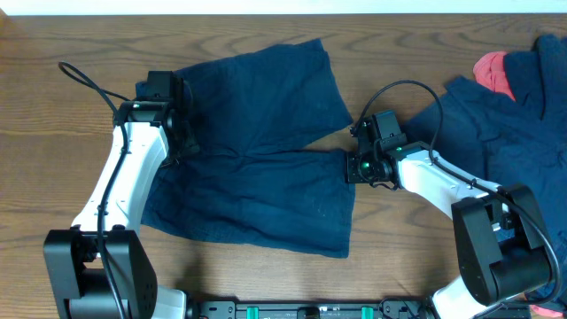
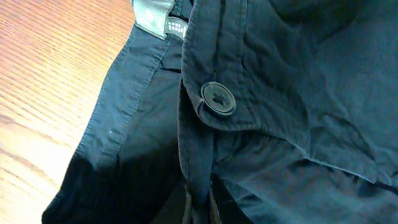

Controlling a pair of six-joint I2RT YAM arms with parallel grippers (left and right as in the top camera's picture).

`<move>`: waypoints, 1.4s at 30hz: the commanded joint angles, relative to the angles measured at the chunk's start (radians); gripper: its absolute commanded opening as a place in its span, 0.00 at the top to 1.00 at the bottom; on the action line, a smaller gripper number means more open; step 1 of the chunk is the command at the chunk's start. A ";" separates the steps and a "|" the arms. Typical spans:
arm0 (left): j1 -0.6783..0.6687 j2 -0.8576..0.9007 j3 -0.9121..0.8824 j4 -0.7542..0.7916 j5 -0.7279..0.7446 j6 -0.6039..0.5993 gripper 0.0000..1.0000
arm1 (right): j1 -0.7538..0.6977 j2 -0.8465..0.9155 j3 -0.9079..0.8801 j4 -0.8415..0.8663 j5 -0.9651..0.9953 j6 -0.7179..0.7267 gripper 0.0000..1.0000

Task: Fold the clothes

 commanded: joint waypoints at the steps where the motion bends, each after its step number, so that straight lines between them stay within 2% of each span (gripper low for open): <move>1: 0.003 0.010 -0.010 -0.006 -0.018 -0.010 0.90 | -0.012 -0.042 -0.004 -0.019 -0.006 0.012 0.89; 6: 0.003 0.010 -0.010 -0.006 -0.018 -0.010 0.91 | -0.019 -0.131 -0.004 -0.031 -0.026 0.012 0.88; 10: 0.003 0.010 -0.010 -0.006 -0.018 -0.010 0.91 | -0.014 -0.146 -0.004 -0.014 -0.170 -0.007 0.88; 16: 0.003 0.010 -0.010 -0.006 -0.018 -0.010 0.91 | 0.012 -0.143 -0.004 -0.014 -0.196 -0.008 0.81; 23: 0.003 0.010 -0.010 -0.006 -0.018 -0.010 0.90 | 0.039 -0.124 -0.004 -0.038 -0.077 -0.002 0.82; 31: 0.003 0.010 -0.010 -0.006 -0.018 -0.010 0.90 | -0.025 -0.127 -0.004 -0.166 0.355 0.188 0.82; 35: 0.003 0.010 -0.010 -0.006 -0.018 -0.010 0.90 | -0.055 -0.123 -0.004 -0.154 0.334 0.167 0.85; 42: 0.003 0.010 -0.010 -0.007 -0.018 -0.010 0.90 | -0.029 -0.043 -0.004 -0.104 0.255 0.101 0.84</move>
